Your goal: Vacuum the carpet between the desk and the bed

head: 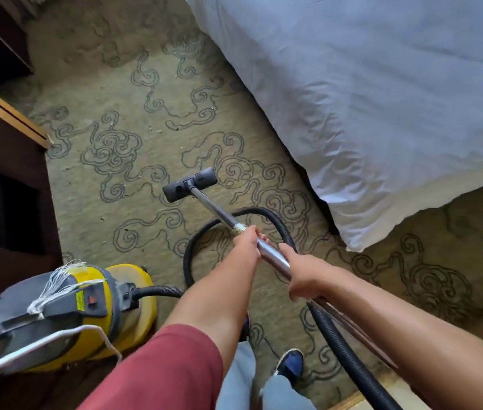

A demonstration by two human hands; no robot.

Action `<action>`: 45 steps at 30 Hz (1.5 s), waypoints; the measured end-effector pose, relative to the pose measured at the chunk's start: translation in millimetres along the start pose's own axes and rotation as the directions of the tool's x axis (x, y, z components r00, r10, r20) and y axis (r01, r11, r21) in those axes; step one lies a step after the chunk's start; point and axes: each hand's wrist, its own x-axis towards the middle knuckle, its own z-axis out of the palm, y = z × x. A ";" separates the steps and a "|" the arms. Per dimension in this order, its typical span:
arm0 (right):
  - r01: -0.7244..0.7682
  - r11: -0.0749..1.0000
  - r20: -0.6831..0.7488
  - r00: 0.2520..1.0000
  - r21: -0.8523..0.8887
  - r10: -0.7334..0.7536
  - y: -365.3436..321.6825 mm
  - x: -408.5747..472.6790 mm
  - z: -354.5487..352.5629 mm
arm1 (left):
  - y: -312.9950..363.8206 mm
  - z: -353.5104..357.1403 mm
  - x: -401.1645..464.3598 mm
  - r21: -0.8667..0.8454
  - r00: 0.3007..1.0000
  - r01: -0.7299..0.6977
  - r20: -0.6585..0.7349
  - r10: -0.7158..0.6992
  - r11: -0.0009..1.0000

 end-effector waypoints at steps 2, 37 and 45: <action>-0.037 0.999 0.041 0.999 0.026 0.035 12.8 -6.9 10.2 | -2.1 -4.6 14.1 0.007 1.000 0.002 0.003 -0.002 1.000; -0.010 0.966 -0.008 1.000 0.259 0.012 21.3 92.5 59.1 | -49.0 -3.7 128.3 0.036 0.988 0.156 -0.028 -0.155 0.987; -0.111 0.983 0.051 0.993 0.147 0.105 56.0 51.3 77.8 | -65.8 0.4 137.9 0.107 0.993 0.116 -0.026 -0.113 0.988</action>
